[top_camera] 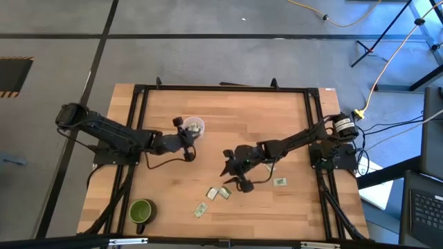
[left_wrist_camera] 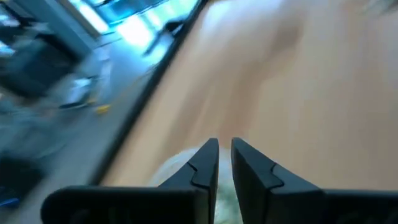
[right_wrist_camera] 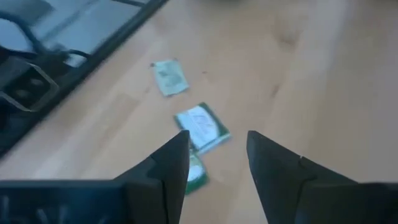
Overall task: Pick and place Stevia / Truvia into bins
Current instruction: Put the green stevia packet into the transparent container
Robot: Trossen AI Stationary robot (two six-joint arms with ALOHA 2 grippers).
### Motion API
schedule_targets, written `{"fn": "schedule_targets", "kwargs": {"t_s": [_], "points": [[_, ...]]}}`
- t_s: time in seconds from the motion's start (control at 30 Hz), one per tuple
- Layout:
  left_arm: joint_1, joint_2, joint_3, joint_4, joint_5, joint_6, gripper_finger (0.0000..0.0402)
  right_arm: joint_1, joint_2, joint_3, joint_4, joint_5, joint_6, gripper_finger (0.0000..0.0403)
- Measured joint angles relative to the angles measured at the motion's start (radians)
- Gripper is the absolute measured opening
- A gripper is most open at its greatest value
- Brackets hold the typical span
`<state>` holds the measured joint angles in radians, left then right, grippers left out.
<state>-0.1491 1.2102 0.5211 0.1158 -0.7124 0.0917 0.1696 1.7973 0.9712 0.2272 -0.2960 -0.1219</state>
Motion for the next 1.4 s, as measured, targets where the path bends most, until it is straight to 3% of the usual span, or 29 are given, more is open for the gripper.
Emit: {"fn": "schedule_targets", "kwargs": {"t_s": [0.27,0.37,0.73,1.4], "points": [[-0.062,0.0,0.001,0.167,0.453,-0.142,0.0031,0.05,0.044,-0.001,0.088,0.034,-0.068,0.0127],[-0.092,0.0,0.001,0.189,0.549,-0.168,0.0032,0.057,0.073,-0.001,0.146,0.038,-0.067,0.0116],[-0.158,0.0,0.001,0.218,0.494,-0.167,0.0028,0.057,0.127,-0.001,0.106,0.041,-0.064,0.0098],[-0.158,0.0,0.001,0.217,0.493,-0.149,0.0023,0.067,0.208,-0.001,0.073,0.094,-0.038,0.0098]]}}
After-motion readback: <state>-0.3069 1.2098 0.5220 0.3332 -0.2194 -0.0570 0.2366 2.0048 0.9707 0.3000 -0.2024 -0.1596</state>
